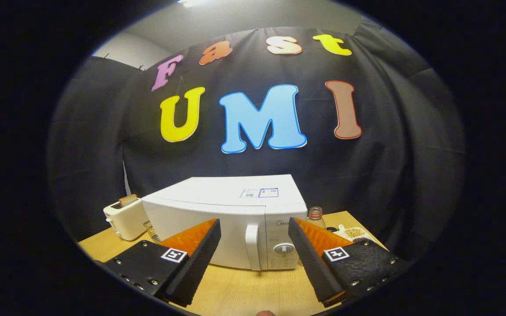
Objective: Open the microwave, put the food inside, and close the microwave door.
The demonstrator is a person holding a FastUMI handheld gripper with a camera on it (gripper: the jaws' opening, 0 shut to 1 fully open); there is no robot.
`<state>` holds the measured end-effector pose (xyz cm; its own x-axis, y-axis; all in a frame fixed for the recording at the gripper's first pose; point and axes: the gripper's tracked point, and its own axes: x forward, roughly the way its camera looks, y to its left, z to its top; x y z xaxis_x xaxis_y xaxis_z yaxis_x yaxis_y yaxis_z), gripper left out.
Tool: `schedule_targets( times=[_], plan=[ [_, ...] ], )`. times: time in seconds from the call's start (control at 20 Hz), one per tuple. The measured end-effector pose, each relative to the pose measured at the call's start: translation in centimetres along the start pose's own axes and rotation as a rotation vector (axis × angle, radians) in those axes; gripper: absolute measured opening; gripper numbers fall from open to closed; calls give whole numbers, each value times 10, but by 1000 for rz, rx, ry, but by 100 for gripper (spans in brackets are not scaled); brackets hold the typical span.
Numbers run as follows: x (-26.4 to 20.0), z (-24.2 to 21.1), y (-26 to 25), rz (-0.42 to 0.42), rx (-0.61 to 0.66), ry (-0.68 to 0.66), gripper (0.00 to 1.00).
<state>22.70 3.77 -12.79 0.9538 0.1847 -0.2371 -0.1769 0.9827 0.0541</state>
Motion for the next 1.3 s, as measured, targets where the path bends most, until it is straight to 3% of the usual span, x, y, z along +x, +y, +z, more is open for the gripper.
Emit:
schedule_targets(
  times=[0.65, 0.85, 0.9, 0.95, 1.05, 1.2, 1.25, 1.3],
  plan=[
    [82, -96, 3, -19, -43, 221, 98],
    [89, -109, 1, -41, -46, 261, 72],
    [88, -108, 1, -48, -46, 260, 59],
    [88, -108, 1, -50, -50, 259, 54],
    [85, -107, 3, -44, -52, 261, 52],
    [87, -112, 4, -45, -34, 296, 41],
    [87, -110, 4, -50, -33, 298, 32],
    [84, -111, 3, -48, -43, 307, 32]
  ],
)
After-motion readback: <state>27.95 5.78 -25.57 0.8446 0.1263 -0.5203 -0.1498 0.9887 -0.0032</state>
